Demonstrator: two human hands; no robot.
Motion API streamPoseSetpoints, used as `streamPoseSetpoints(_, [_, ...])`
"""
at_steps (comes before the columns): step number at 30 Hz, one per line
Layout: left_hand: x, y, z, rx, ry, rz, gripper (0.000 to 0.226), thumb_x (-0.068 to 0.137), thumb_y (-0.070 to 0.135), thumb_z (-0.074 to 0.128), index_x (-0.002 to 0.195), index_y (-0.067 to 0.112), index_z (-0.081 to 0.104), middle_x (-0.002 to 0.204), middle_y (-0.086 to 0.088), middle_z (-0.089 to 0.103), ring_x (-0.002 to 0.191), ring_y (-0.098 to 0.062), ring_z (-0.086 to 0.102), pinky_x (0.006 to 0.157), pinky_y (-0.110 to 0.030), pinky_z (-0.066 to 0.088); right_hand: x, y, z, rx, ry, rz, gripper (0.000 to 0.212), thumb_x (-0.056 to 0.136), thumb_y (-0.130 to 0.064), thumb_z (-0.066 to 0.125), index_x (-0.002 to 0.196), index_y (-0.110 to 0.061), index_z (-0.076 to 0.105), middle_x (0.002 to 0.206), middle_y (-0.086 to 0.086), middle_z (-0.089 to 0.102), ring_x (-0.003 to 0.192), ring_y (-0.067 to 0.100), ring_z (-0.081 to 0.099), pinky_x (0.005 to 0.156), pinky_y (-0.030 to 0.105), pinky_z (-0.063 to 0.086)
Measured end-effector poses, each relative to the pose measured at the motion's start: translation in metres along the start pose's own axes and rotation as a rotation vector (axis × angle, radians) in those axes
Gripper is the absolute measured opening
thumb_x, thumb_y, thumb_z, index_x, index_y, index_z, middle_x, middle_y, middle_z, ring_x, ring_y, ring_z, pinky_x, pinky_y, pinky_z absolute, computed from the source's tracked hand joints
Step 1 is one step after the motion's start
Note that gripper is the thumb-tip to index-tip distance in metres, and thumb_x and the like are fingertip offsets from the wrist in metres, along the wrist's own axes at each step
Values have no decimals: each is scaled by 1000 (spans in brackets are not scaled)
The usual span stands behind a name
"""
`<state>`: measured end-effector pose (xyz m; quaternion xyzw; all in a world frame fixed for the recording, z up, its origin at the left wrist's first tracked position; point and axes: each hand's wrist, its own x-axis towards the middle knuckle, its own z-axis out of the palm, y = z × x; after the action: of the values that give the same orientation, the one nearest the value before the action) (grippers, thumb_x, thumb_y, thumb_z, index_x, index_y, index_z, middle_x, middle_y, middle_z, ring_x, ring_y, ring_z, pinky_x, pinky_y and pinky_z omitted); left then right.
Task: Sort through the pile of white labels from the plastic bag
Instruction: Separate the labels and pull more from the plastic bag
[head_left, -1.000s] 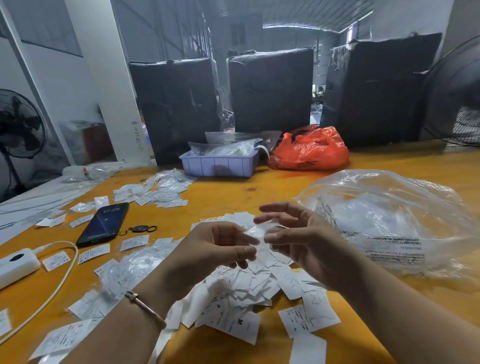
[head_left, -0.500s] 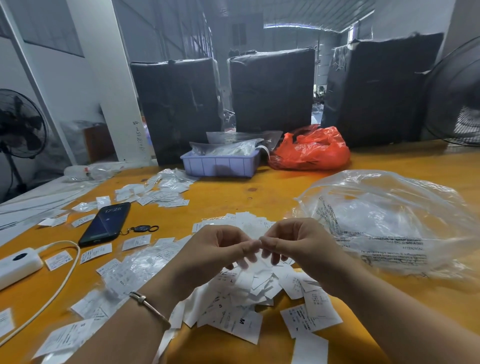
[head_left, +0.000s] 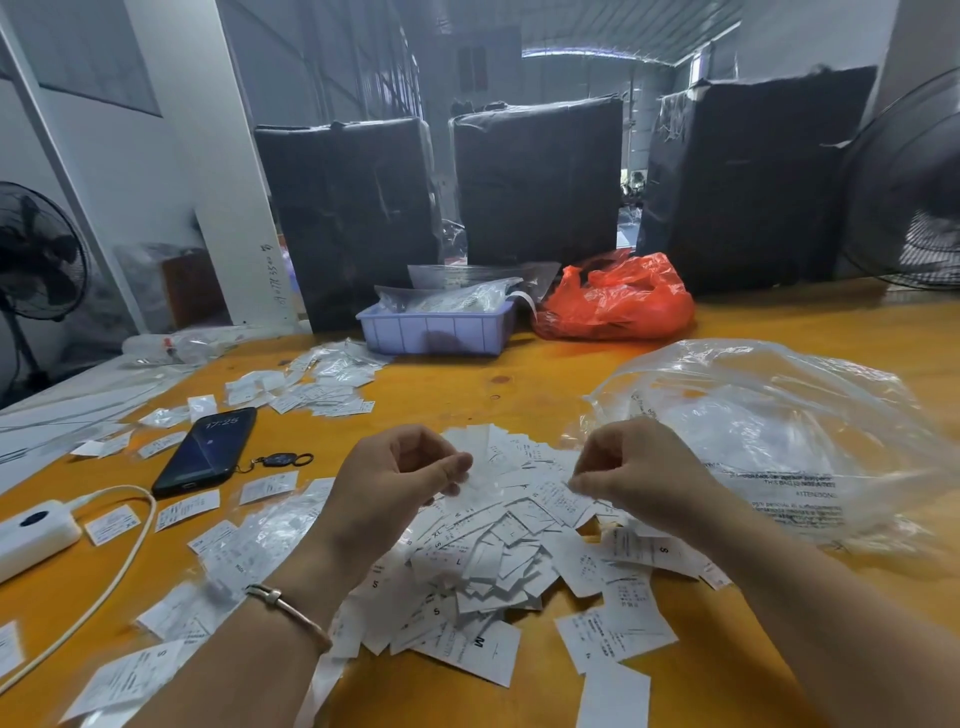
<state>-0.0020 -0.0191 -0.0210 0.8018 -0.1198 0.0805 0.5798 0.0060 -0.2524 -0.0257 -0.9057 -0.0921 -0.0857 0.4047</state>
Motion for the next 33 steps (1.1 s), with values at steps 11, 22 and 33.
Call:
streamPoseSetpoints(11, [0, 0, 0, 4, 1, 1, 2, 89, 8, 68, 89, 7, 69, 79, -5, 77, 72, -18, 73, 66, -26, 52, 3, 8, 17, -442, -21, -106, 47, 82, -53, 66, 119, -27, 58, 114, -13, 52, 99, 8, 51, 82, 29, 47])
streamPoseSetpoints(22, [1, -3, 0, 36, -19, 8, 2, 88, 8, 70, 86, 9, 70, 78, -4, 77, 70, -16, 73, 60, -18, 51, 9, 13, 28, -147, -89, -36, 28, 71, -38, 82, 83, -31, 58, 90, -13, 49, 76, 3, 47, 63, 23, 39])
streamPoseSetpoints(33, [-2, 1, 2, 54, -89, 43, 1, 88, 6, 70, 88, 5, 70, 78, -5, 77, 70, -21, 74, 58, -21, 53, 6, 13, 17, 380, 147, -3, 13, 75, -2, 76, 73, -2, 63, 70, 12, 68, 60, 18, 63, 58, 25, 50])
